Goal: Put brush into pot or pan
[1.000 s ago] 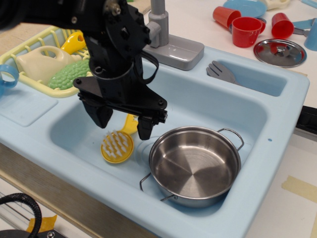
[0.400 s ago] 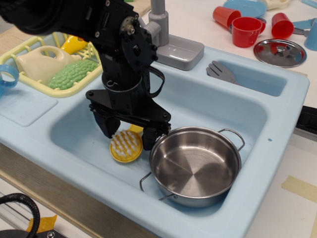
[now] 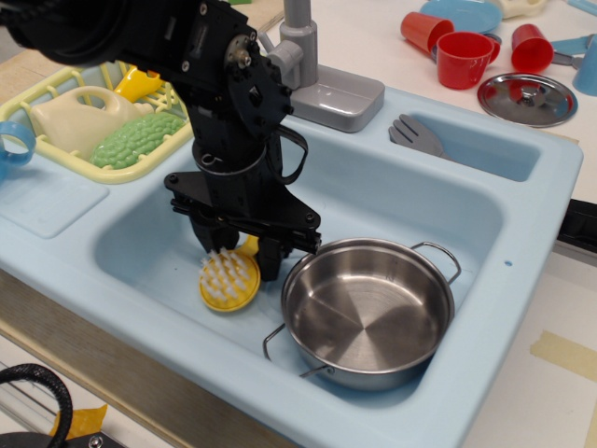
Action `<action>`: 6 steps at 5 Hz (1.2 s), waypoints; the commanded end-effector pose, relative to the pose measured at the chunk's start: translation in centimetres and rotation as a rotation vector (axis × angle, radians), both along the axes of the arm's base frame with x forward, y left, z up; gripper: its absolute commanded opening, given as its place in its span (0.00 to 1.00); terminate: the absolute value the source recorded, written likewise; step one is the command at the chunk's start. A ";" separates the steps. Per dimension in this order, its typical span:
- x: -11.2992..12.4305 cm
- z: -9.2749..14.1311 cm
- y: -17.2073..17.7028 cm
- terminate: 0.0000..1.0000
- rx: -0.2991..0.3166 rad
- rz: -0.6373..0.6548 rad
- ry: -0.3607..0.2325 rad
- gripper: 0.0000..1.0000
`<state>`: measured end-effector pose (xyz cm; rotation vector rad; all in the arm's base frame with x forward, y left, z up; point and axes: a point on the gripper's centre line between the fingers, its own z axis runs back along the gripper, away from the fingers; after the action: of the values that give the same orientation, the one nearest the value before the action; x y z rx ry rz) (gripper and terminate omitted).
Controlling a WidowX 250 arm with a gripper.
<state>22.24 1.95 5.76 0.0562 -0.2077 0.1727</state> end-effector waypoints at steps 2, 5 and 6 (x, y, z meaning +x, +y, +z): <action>0.6 3.9 -0.5 0.00 0.036 -0.036 -0.076 0.00; -0.2 7.7 -5.0 0.00 -0.041 -0.127 -0.190 0.00; -0.4 6.8 -7.0 0.00 -0.122 -0.126 -0.250 0.00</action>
<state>21.13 -5.85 11.33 -0.1267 -0.4284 0.0722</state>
